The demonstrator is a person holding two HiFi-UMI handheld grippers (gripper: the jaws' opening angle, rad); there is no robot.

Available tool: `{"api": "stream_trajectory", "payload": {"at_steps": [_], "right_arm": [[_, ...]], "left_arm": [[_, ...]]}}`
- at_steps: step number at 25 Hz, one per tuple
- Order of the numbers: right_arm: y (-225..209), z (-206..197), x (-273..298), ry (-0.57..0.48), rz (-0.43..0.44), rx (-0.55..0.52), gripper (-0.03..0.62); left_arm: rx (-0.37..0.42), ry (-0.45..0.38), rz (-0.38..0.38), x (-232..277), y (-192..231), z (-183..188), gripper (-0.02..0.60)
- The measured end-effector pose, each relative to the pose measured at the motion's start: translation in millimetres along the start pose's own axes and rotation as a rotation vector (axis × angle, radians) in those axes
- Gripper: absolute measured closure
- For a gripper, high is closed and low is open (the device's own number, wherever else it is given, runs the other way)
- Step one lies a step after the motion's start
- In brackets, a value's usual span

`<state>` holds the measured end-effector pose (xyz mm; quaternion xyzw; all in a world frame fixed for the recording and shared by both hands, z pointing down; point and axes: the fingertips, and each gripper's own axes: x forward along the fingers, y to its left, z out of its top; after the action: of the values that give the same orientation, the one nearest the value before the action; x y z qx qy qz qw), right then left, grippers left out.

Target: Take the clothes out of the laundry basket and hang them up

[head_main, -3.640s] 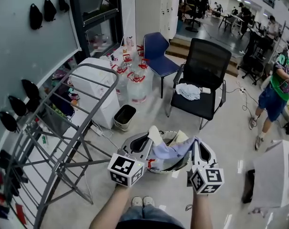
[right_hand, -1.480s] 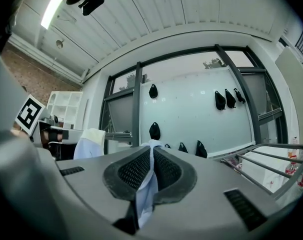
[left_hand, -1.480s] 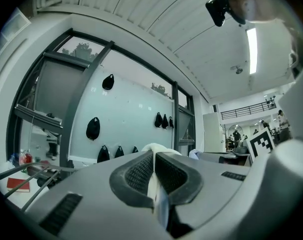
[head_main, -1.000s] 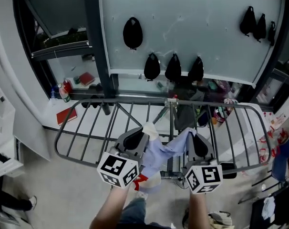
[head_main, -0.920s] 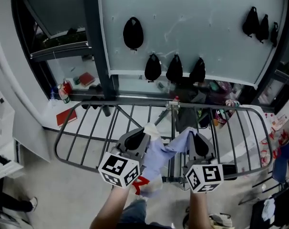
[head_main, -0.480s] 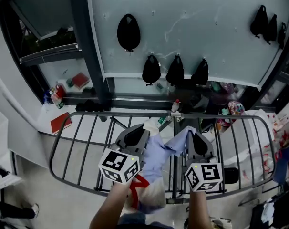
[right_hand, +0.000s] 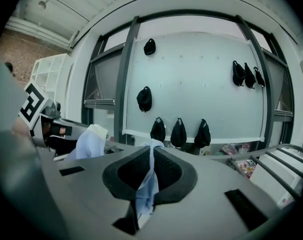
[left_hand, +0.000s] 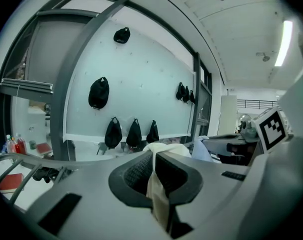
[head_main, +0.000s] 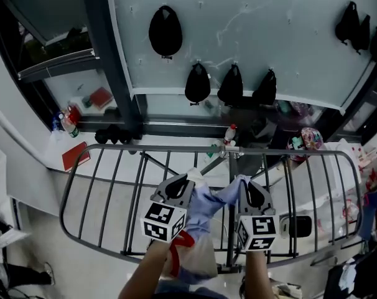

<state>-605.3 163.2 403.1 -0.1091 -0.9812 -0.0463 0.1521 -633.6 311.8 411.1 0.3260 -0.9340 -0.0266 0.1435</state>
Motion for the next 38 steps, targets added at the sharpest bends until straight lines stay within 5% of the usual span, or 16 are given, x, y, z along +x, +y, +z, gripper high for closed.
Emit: {"api": "stream_trajectory", "payload": {"at_steps": [5,11,21,29,38], "right_arm": [[0,-13,5,0.068,0.0,0.041,0.571],[-4,-25,6,0.115,-0.014,0.063,0.458],[-15,14,-22,-0.078,-0.059,0.092,0.431],[-44,44,-86,-0.26,-0.133,0.124,0.448],[-139,10,-221,-0.288,-0.457,0.17,0.448]], "left_arm": [[-0.021,0.097,0.006,1,2,-24,0.548],[-0.053,0.182,0.002,-3,4,-47,0.388],[-0.029,-0.06,-0.038,-23,-15,21,0.385],[0.062,-0.172,-0.222,-18,-91,68,0.385],[0.119,-0.18,-0.592,11,-268,75,0.385]]}}
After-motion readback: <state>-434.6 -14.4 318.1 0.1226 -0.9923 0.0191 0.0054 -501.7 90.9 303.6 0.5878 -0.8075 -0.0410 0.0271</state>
